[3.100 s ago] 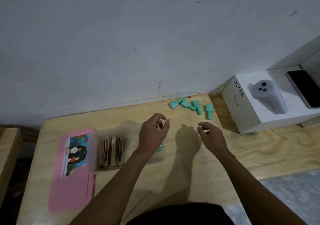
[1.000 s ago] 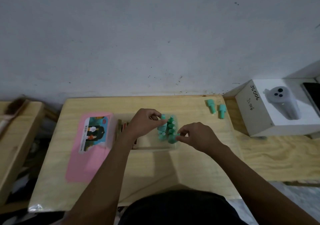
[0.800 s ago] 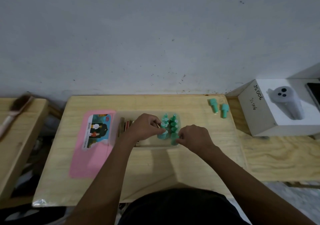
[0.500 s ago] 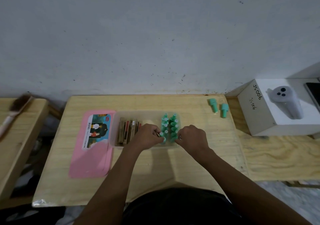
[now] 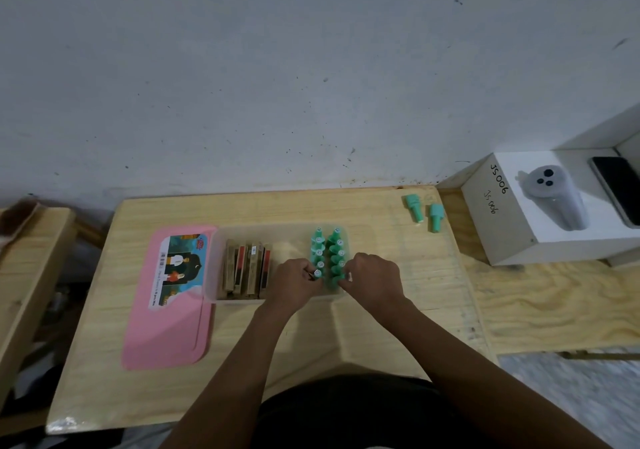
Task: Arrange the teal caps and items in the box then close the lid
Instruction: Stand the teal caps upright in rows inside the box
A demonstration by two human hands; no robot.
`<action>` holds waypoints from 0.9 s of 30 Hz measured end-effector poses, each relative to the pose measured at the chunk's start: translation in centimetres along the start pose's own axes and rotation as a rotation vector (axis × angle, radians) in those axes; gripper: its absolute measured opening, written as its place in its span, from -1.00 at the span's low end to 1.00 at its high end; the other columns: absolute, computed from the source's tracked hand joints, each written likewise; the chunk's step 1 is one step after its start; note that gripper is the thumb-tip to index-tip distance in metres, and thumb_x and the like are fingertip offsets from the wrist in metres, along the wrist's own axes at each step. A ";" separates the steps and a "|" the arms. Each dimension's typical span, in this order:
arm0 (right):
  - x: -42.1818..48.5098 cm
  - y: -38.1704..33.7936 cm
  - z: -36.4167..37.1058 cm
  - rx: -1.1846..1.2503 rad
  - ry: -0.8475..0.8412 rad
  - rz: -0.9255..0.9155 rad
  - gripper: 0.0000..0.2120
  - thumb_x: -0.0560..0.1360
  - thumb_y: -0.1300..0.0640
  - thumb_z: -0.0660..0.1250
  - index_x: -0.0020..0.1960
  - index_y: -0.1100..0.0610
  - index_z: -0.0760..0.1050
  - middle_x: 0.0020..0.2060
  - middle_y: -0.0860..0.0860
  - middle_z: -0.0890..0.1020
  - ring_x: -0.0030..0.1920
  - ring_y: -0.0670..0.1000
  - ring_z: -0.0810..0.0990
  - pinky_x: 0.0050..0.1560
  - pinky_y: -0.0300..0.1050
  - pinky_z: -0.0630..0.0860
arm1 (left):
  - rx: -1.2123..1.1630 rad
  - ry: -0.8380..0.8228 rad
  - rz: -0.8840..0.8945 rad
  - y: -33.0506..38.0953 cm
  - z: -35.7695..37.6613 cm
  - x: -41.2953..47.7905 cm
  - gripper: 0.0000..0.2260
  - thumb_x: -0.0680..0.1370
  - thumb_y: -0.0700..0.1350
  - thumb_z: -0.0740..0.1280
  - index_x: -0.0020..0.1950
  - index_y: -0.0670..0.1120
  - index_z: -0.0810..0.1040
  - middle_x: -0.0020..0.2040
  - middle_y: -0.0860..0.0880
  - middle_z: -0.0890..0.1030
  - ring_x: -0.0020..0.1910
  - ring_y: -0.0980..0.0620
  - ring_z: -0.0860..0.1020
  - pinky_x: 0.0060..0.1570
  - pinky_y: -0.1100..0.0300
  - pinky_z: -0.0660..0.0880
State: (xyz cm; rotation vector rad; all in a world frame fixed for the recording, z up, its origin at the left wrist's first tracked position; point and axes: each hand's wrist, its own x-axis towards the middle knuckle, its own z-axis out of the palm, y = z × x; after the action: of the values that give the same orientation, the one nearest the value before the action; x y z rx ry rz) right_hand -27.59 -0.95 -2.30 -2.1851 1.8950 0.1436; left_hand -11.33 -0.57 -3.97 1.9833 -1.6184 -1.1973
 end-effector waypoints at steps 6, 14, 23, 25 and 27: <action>-0.2 0.5 0.3 0.080 0.012 -0.004 -0.77 0.50 -0.09 0.29 0.04 -0.03 0.64 -0.01 -0.06 0.63 -0.05 0.02 0.62 -0.12 -0.10 0.50 | 0.000 -0.010 -0.031 -0.3 0.5 0.0 -0.87 0.37 -0.10 0.48 -0.11 -0.07 0.65 -0.33 0.07 0.56 -0.22 -0.01 0.61 -0.13 0.03 0.57; -0.4 0.5 0.5 0.061 0.019 -0.011 -0.76 0.52 -0.09 0.26 0.04 -0.02 0.64 -0.02 -0.06 0.63 -0.06 0.03 0.63 -0.15 -0.09 0.50 | -0.023 -0.013 -0.042 -0.6 0.8 0.1 -0.84 0.35 -0.07 0.51 -0.11 -0.06 0.65 -0.24 -0.02 0.64 -0.21 0.00 0.63 -0.15 0.02 0.57; -0.6 0.6 0.1 0.086 0.026 -0.001 -0.75 0.50 -0.13 0.29 0.10 -0.09 0.62 -0.01 -0.09 0.64 -0.06 -0.01 0.63 -0.16 -0.12 0.49 | -0.025 -0.022 -0.037 -0.4 0.4 -0.2 -0.82 0.36 -0.08 0.51 -0.09 -0.07 0.64 -0.25 0.02 0.61 -0.18 -0.02 0.63 -0.10 -0.01 0.58; -0.9 0.9 -0.4 0.109 0.051 -0.006 -0.74 0.49 -0.16 0.30 0.10 -0.11 0.62 -0.02 -0.11 0.65 -0.07 -0.05 0.63 -0.16 -0.14 0.50 | -0.013 -0.033 -0.021 -0.2 0.1 -0.2 -0.80 0.37 -0.09 0.51 -0.06 -0.09 0.64 -0.25 0.03 0.61 -0.16 -0.02 0.63 -0.10 0.02 0.57; -1.2 1.5 -1.1 0.133 0.086 -0.011 -0.73 0.48 -0.19 0.31 0.10 -0.12 0.62 -0.04 -0.12 0.65 -0.09 -0.08 0.62 -0.20 -0.18 0.47 | 0.022 -0.054 -0.005 0.2 -0.6 -0.2 -0.78 0.36 -0.06 0.51 -0.04 -0.07 0.64 -0.23 0.04 0.61 -0.17 0.03 0.62 -0.10 0.06 0.58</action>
State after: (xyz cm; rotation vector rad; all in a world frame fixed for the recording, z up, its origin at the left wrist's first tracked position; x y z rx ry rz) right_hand -29.33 -0.25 -1.15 -2.1446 1.8783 -0.0779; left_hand -11.04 -0.58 -3.42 1.9862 -1.6600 -1.2503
